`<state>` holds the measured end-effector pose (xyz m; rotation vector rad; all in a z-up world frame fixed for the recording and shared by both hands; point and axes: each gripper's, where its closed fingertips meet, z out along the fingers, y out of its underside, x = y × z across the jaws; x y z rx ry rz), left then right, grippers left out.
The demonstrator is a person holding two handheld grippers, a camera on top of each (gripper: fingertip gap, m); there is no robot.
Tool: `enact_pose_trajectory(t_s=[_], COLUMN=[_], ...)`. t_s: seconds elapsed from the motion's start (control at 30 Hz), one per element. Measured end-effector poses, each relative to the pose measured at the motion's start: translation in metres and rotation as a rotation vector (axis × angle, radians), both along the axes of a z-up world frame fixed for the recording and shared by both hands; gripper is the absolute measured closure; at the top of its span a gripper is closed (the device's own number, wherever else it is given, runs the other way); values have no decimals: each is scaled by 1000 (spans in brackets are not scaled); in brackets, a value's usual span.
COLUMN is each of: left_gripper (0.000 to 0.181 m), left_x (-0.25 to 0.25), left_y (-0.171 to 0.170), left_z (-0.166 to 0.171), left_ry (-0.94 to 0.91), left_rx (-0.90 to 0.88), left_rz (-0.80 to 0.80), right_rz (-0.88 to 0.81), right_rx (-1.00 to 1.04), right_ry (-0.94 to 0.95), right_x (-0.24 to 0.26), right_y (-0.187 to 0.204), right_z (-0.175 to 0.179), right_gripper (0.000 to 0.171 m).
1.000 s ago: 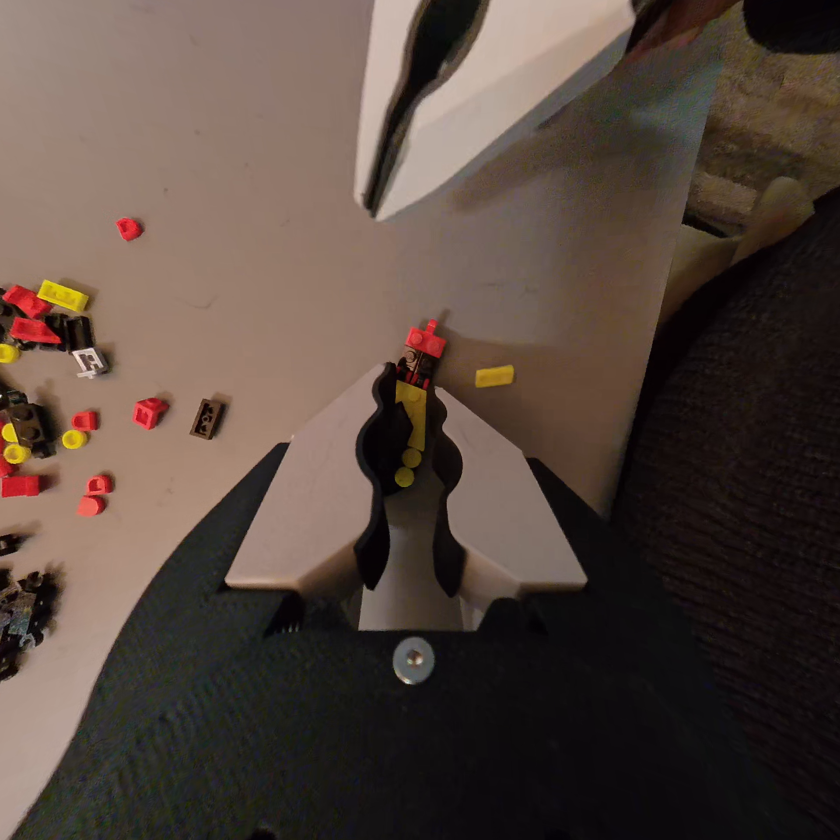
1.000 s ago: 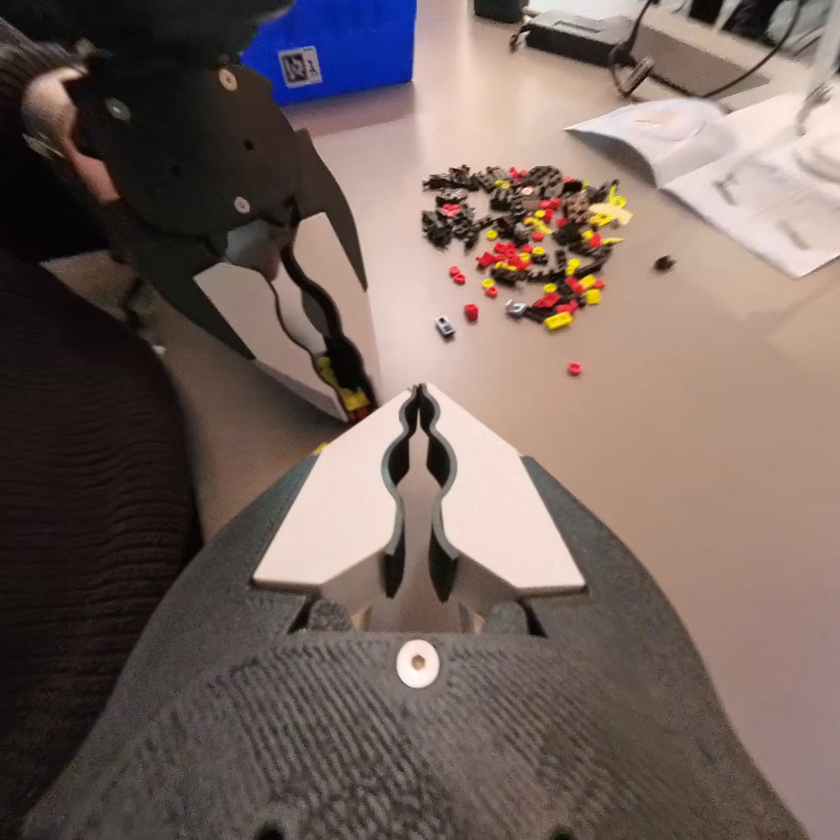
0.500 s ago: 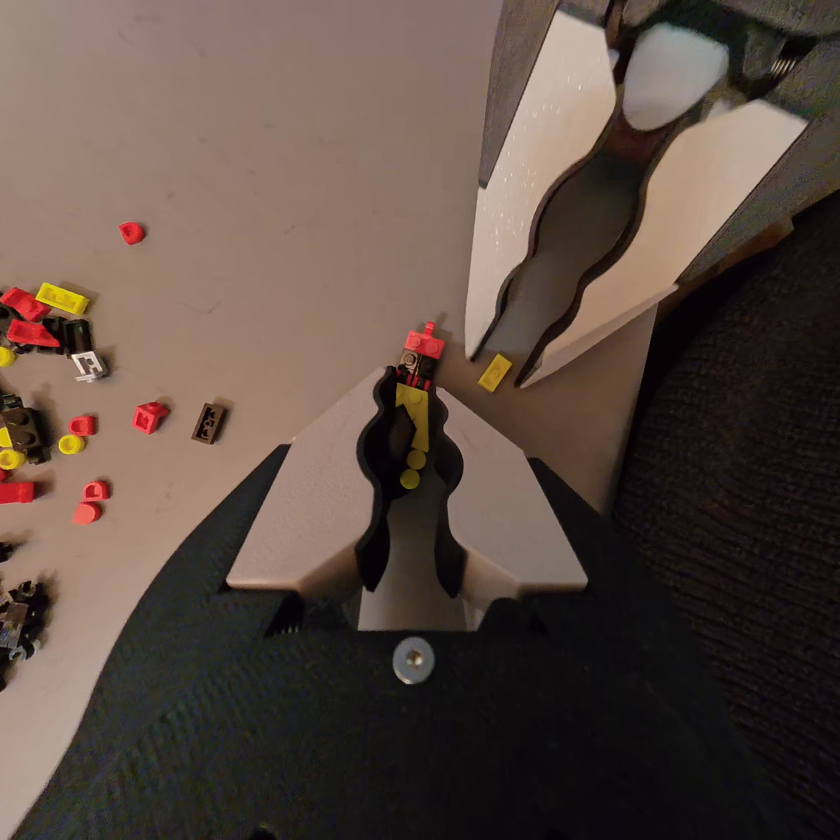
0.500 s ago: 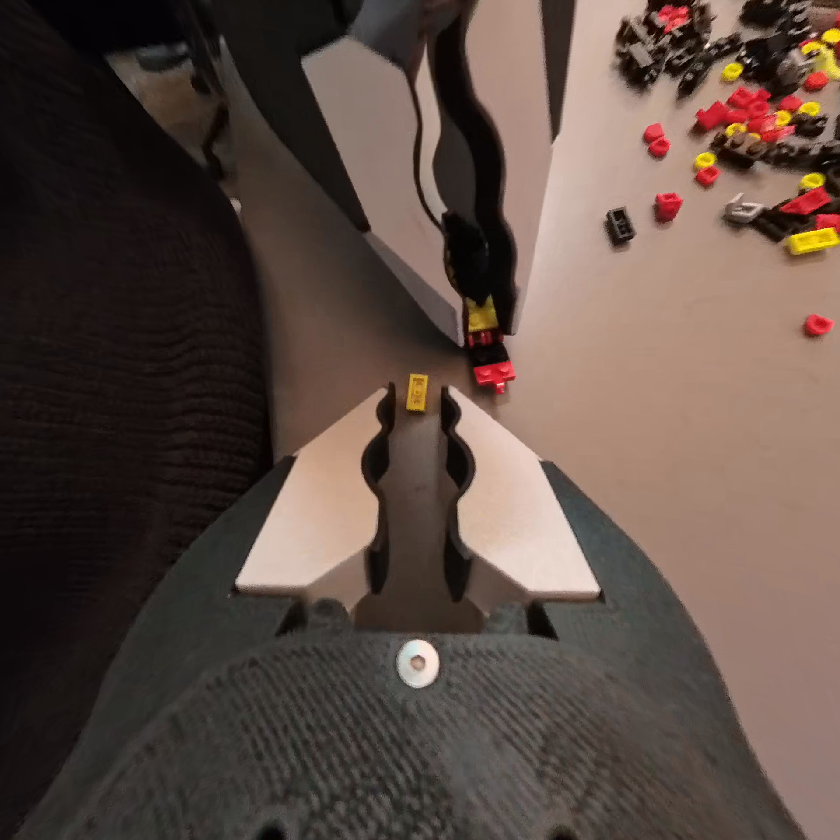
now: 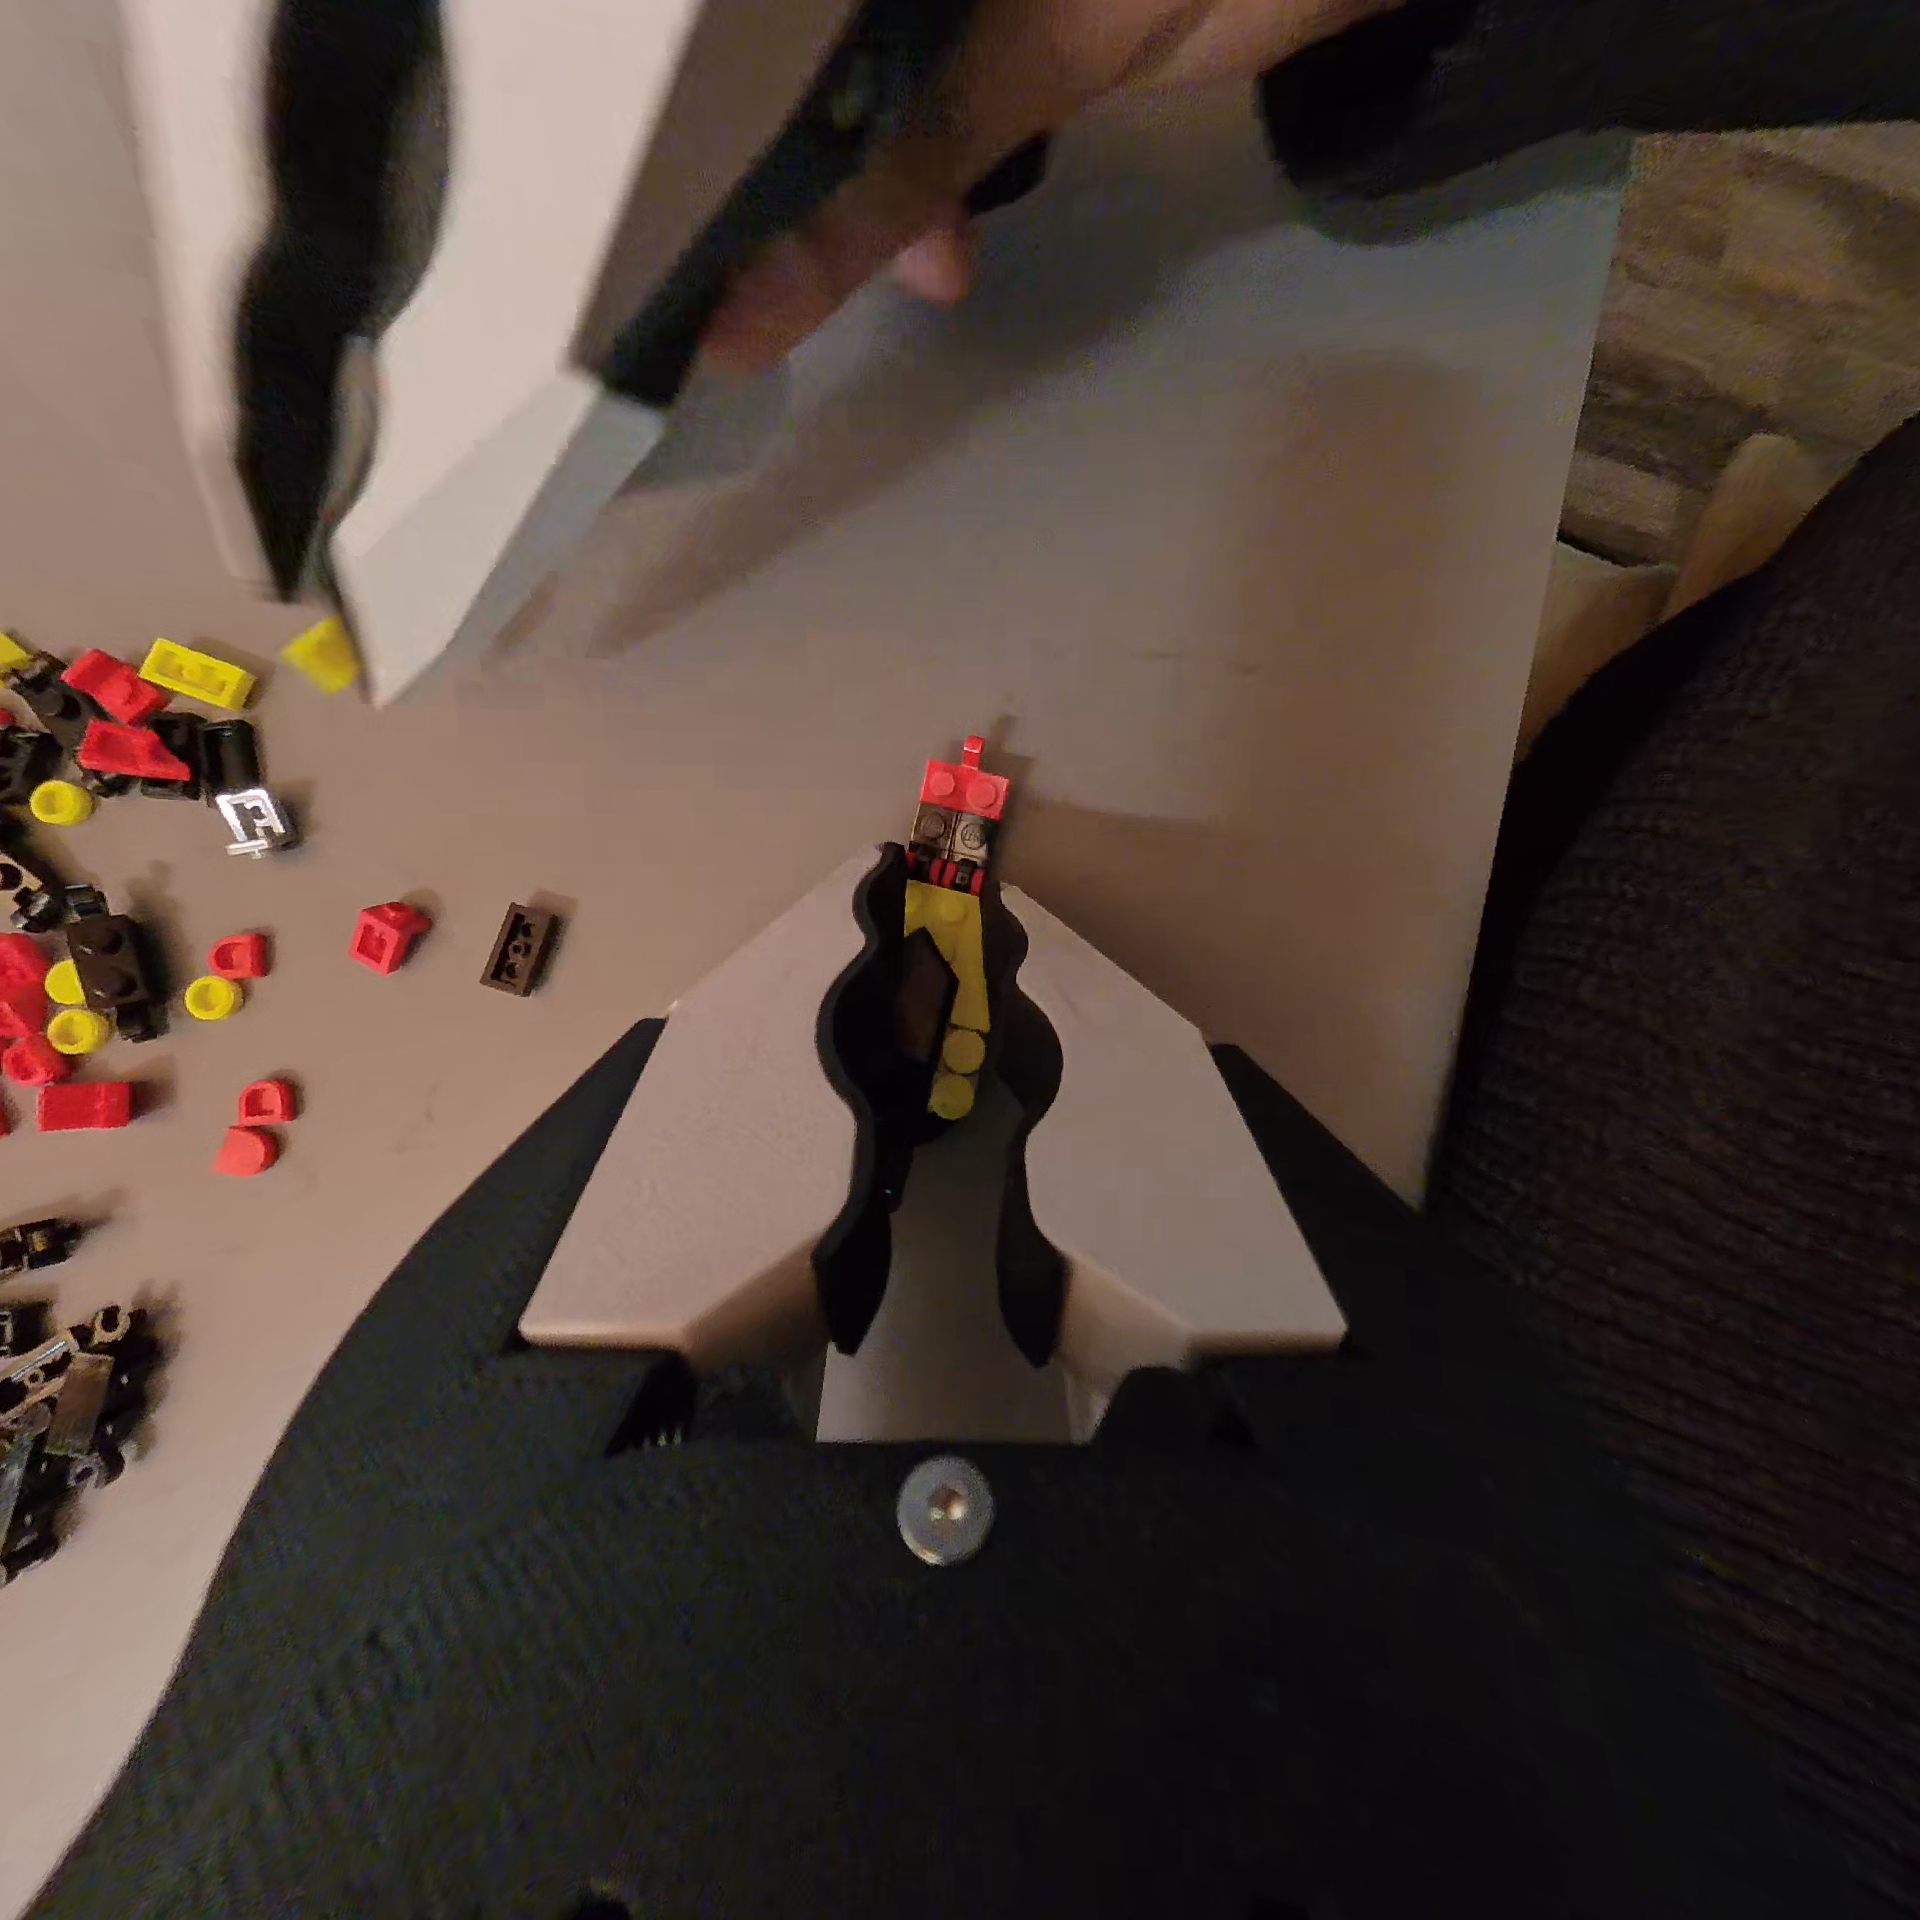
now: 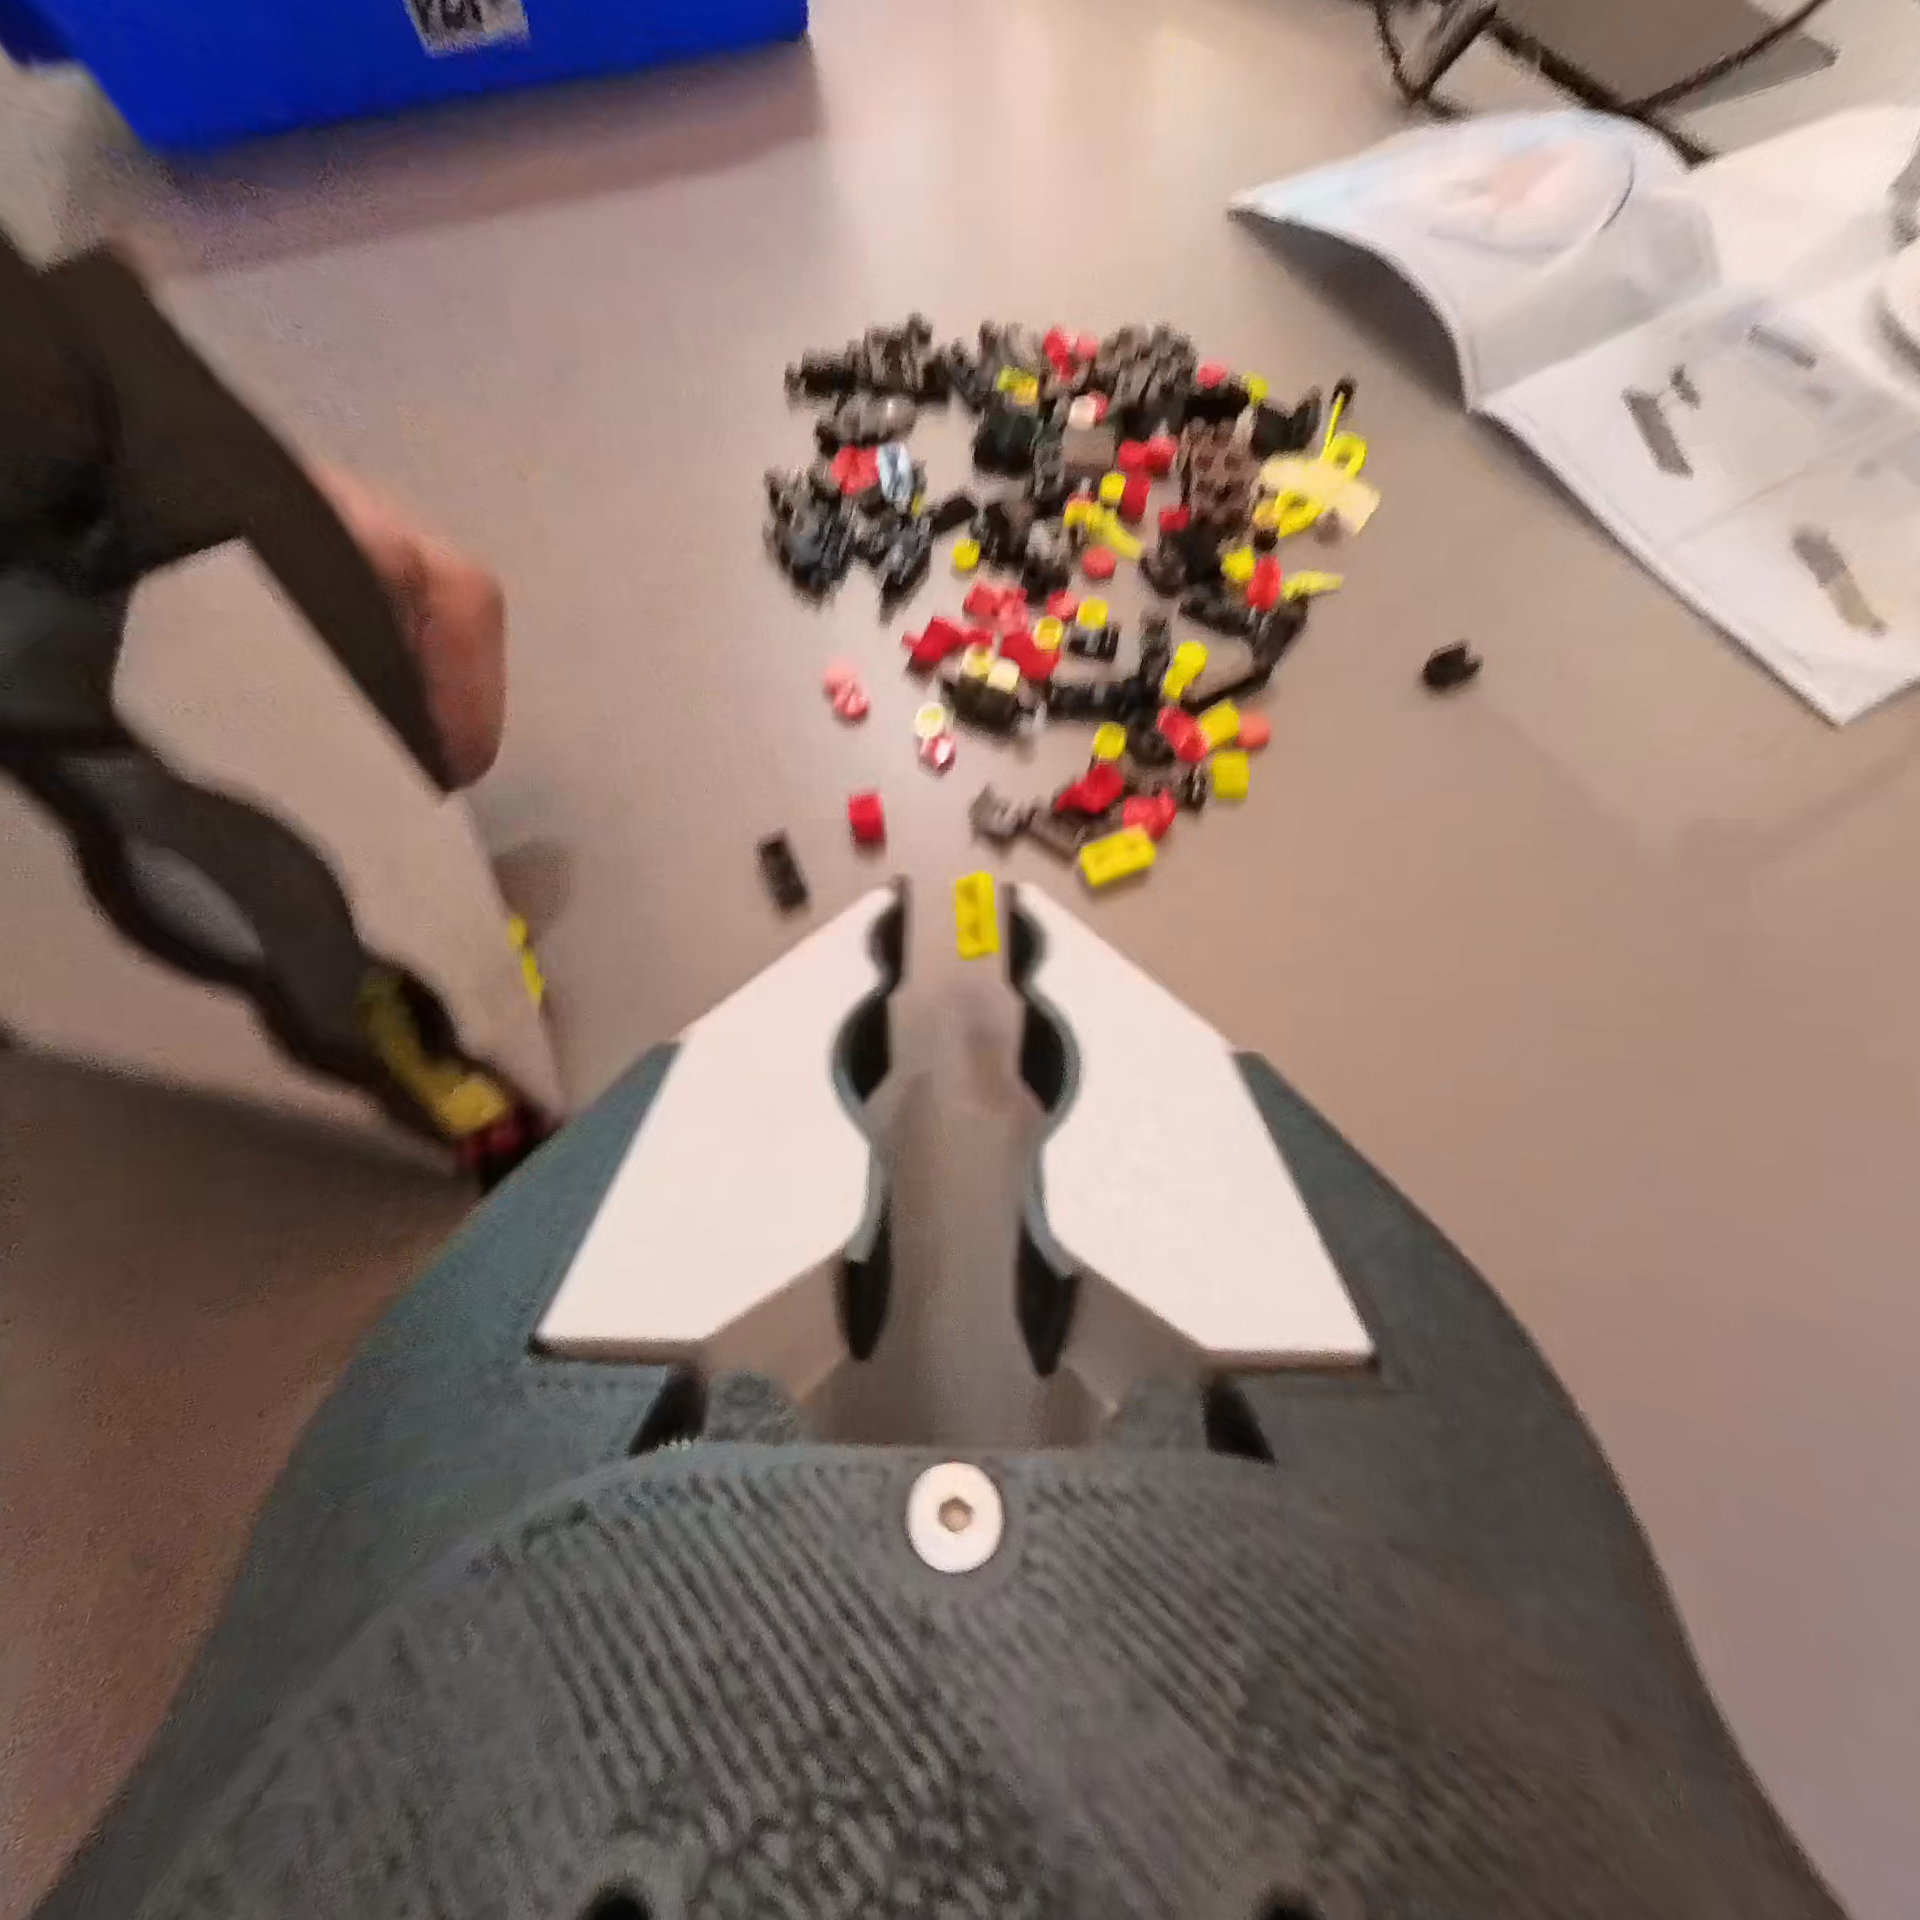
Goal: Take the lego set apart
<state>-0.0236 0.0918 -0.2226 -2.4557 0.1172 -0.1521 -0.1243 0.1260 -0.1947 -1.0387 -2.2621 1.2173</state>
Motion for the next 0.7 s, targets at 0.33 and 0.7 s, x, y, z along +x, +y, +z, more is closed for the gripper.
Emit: enact_pose_trajectory(t_s=[0.33,0.7], left_gripper=[168,169], left_x=[0,1], left_y=[4,3], left_z=[0,0], left_ry=[49,16], left_rx=[33,54], left_rz=[-15,-41], right_rz=[106,214], right_rx=[-69,-39], right_ry=[-134,-176], right_x=[82,103], right_y=[-6,-23], right_z=[-5,-22], right_gripper=[131,155])
